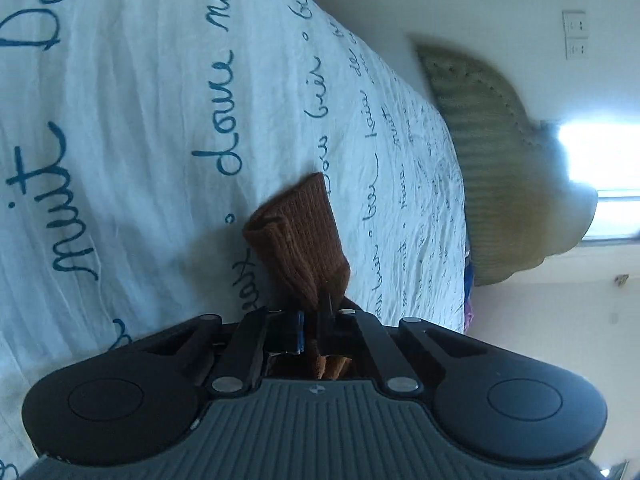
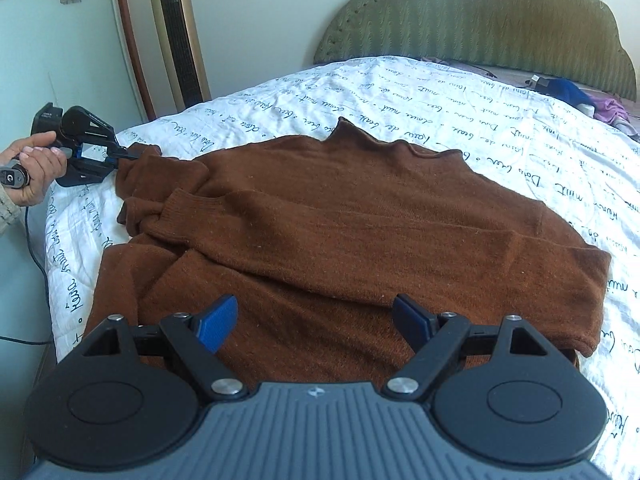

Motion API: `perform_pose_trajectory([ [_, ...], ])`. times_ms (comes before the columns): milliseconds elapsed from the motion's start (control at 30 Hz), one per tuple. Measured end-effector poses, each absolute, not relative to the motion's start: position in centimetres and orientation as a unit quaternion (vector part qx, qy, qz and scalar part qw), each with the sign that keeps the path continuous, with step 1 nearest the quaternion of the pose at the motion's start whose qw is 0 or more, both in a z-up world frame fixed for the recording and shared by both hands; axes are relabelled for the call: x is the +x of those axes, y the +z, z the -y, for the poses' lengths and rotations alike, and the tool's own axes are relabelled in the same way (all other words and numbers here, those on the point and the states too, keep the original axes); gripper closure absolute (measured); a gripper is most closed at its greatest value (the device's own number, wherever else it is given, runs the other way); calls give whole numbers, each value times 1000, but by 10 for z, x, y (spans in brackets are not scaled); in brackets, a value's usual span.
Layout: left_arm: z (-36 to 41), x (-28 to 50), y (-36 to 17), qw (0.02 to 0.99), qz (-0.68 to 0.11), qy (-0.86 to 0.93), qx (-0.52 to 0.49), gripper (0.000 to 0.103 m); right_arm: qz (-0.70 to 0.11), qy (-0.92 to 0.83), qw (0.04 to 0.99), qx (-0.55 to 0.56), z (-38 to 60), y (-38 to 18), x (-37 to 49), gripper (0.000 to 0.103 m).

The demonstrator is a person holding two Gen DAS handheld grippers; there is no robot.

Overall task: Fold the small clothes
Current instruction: 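Lift the sleeve and fold it across the sweater body with the left gripper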

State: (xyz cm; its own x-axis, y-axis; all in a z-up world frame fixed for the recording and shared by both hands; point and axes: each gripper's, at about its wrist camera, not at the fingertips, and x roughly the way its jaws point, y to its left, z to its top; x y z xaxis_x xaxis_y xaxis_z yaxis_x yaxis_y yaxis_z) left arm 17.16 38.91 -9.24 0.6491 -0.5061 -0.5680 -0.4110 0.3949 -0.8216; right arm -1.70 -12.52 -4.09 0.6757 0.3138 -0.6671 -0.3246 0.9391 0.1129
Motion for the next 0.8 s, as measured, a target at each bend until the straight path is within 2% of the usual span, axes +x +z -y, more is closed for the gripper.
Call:
perform_pose_trajectory([
  [333, -413, 105, -40, 822, -308, 35, -477, 99, -356, 164, 920, 15, 138, -37, -26, 18],
  [800, -490, 5, 17, 850, -194, 124, -474, 99, -353, 218, 909, 43, 102, -31, -18, 17],
])
